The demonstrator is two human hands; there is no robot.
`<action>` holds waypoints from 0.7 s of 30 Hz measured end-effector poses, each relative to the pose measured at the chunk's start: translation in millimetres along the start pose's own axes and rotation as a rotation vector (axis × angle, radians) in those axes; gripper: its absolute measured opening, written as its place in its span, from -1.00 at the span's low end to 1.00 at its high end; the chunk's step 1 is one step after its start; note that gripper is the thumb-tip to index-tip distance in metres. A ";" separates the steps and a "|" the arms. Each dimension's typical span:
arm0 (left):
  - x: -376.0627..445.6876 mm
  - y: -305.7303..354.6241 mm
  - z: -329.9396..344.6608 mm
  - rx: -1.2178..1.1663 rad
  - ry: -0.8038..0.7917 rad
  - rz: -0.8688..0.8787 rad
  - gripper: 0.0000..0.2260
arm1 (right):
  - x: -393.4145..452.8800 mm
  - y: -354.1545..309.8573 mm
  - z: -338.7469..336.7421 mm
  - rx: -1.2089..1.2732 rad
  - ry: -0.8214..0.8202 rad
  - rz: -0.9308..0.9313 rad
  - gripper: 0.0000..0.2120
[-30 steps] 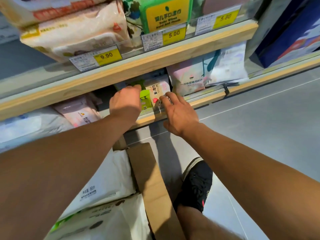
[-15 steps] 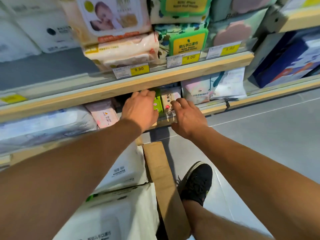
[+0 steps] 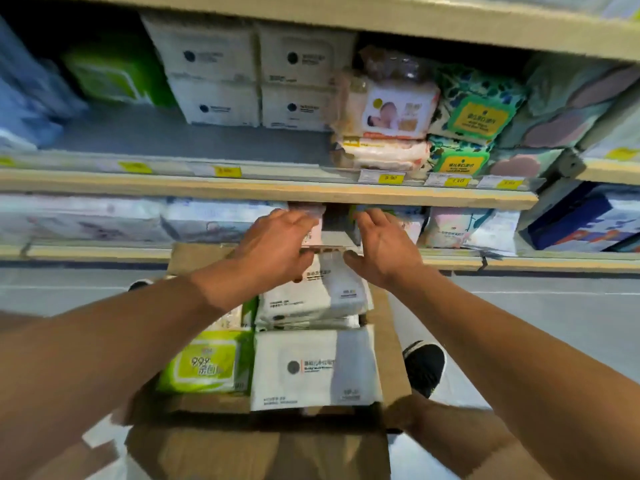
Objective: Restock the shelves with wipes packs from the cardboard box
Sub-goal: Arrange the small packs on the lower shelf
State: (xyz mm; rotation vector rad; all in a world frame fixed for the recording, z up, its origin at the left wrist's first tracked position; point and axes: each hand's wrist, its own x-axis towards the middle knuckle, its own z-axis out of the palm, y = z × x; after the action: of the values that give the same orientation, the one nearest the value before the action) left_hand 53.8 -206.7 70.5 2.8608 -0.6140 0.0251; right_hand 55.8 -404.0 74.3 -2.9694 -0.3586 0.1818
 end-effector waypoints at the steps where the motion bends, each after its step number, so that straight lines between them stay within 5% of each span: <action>1: -11.2 -10.8 -4.3 0.000 -0.001 -0.014 -0.54 | -0.7 -13.7 -0.8 -0.011 -0.007 -0.014 -0.36; 15: -121.7 -144.9 -7.4 -0.090 -0.039 -0.206 -0.44 | 11.9 -168.5 41.9 -0.017 -0.170 -0.231 -0.38; 21: -142.1 -182.4 8.8 -0.101 -0.178 -0.253 -0.40 | 21.7 -198.0 78.9 0.000 -0.268 -0.226 -0.36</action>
State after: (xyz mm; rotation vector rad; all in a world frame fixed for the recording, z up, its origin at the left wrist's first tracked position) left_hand -1.9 11.1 15.6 2.8379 -0.2697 -0.2949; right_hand 20.9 -198.3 25.9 -2.8773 -0.7210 0.5531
